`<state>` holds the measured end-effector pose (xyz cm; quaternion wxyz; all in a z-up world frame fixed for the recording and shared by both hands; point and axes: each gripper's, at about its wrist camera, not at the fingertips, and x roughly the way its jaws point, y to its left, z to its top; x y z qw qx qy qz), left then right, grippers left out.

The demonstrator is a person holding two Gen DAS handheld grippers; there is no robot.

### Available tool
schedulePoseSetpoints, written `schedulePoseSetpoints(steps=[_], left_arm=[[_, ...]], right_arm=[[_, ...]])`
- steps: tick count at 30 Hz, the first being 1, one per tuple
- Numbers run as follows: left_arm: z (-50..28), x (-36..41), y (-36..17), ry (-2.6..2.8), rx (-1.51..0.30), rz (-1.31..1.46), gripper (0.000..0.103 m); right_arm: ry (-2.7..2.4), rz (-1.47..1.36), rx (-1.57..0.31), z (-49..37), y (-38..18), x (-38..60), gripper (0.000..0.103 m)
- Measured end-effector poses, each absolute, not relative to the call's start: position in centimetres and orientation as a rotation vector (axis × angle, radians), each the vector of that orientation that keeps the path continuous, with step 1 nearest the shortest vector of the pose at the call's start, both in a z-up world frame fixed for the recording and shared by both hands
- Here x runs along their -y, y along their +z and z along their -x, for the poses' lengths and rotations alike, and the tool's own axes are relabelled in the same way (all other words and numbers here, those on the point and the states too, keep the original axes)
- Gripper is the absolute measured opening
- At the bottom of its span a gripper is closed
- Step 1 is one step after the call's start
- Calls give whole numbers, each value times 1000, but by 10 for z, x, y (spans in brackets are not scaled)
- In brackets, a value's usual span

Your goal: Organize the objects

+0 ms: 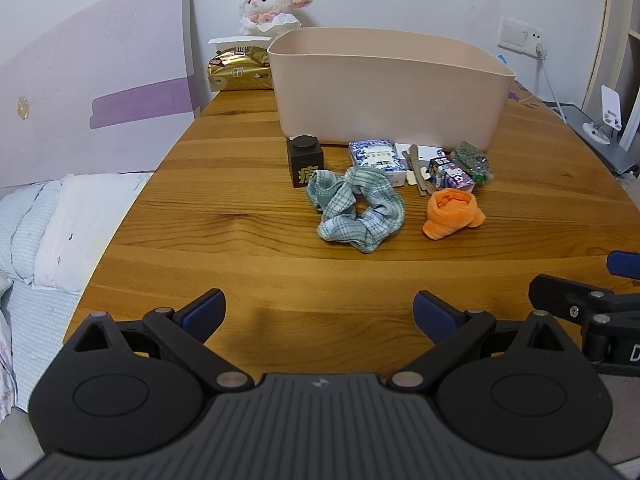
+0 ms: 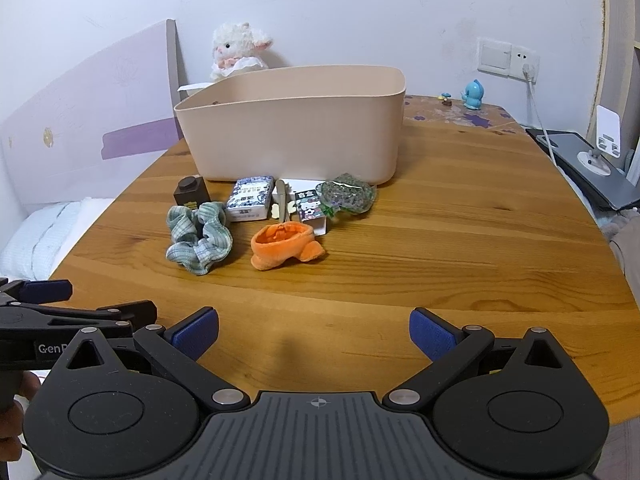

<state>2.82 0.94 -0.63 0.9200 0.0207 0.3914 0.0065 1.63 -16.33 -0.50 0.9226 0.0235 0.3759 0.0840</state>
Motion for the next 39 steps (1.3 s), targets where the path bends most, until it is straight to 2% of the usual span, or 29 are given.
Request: schedulePoseSetpoints(steps=[33, 35, 36, 39], left_arm=[[-148, -38, -46, -80, -889, 68, 98], [-152, -38, -47, -87, -875, 68, 96], [-155, -38, -47, -90, -871, 64, 96], [-159, -35, -47, -104, -857, 46, 86]], right_arm=[[214, -47, -890, -135, -52, 139, 103], [216, -46, -884, -140, -53, 138, 100], [218, -46, -881, -142, -54, 138, 95], [219, -29, -869, -145, -55, 135, 86]])
